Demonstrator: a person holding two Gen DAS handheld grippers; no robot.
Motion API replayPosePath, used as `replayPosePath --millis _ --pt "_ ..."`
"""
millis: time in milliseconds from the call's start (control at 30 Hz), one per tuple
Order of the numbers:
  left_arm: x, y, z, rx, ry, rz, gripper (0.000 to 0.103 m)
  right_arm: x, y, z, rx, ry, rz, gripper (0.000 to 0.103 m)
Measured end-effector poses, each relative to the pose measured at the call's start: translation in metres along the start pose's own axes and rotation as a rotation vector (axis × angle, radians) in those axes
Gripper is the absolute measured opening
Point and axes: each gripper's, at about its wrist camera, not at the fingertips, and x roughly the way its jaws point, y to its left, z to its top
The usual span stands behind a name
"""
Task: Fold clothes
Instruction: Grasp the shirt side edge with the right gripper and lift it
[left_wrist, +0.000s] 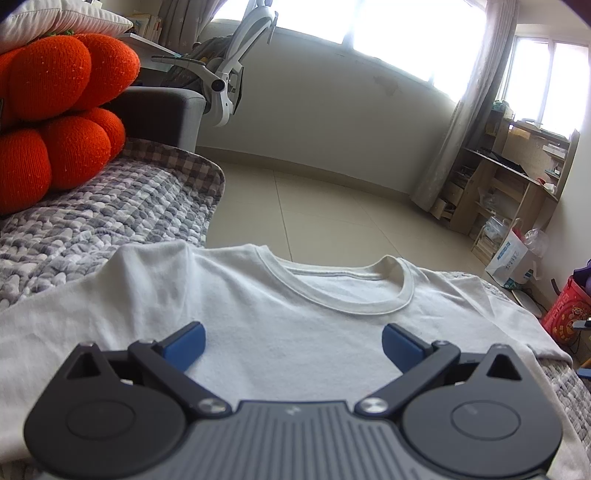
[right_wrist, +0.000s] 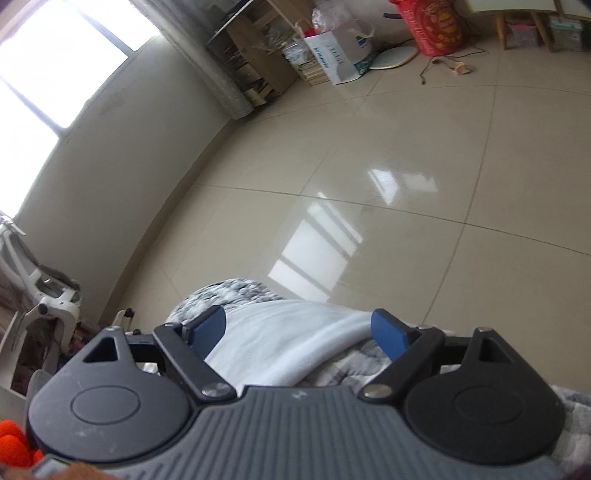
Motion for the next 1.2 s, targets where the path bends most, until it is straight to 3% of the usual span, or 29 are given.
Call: replayPosePath --millis 200,300,467,533,967,1200 --pt "0.001 0.000 0.000 -0.001 0.001 -0.001 0.102 0.014 -0.013 -0.003 0.090 0.027 -0.059 0.076" --pt "0.001 0.000 0.000 -0.002 0.001 -0.001 0.102 0.018 -0.016 -0.007 0.110 0.011 -0.067 0.058" --pt "0.001 0.001 0.000 -0.002 0.001 -0.001 0.102 0.015 -0.020 -0.008 0.122 -0.056 -0.043 0.017" --pt "0.001 0.000 0.000 -0.002 0.001 -0.002 0.102 0.010 -0.018 -0.009 0.114 -0.095 -0.018 0.012" --pt "0.001 0.000 0.000 -0.004 0.001 -0.004 0.102 -0.036 0.016 -0.017 -0.124 -0.407 0.102 0.011" --pt "0.001 0.001 0.000 -0.007 0.000 -0.006 0.102 -0.048 0.033 -0.023 -0.243 -0.493 0.131 0.011"
